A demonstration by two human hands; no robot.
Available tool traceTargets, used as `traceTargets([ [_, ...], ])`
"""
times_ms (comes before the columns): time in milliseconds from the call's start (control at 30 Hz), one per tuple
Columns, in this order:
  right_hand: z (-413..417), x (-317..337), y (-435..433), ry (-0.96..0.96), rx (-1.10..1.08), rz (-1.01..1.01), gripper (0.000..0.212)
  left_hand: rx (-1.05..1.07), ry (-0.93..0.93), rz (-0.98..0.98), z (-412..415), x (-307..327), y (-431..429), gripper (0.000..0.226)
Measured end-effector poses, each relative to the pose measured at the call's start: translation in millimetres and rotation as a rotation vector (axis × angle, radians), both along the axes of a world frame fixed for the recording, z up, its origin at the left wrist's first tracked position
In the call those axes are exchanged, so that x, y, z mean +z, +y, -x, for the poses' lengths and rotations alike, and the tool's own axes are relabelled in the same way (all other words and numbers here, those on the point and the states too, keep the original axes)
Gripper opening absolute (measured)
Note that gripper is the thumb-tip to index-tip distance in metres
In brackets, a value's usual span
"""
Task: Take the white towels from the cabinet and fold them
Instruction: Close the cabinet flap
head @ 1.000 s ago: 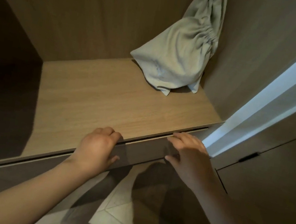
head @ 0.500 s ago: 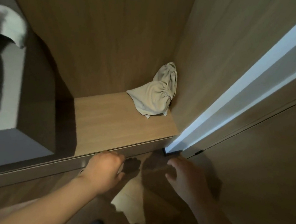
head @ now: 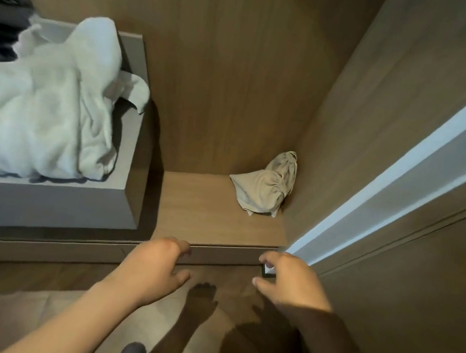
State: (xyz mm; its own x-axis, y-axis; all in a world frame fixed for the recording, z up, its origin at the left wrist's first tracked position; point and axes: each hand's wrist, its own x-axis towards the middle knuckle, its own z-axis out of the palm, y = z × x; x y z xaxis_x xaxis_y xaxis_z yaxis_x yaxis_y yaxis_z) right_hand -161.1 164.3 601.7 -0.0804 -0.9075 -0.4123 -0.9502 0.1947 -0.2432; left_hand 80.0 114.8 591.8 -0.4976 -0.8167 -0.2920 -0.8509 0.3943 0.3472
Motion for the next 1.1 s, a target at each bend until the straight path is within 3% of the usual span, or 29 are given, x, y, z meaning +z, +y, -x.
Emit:
traceTargets([
  [300,-59.3,21.0,-12.0,-0.088,0.065,0.079,0.045,0.247,0.148,0.040,-58.0,30.9,10.8,0.044],
  [833,-249.8,50.1,-140.0,-0.133,-0.010,0.225,0.043,0.286,0.217,0.107,-268.1,61.1,-114.9,0.037],
  [1100,-288.3,71.3,-196.9,-0.136,-0.001,0.331,0.039,0.313,0.261,0.188,-310.7,76.6,-177.5,0.036],
])
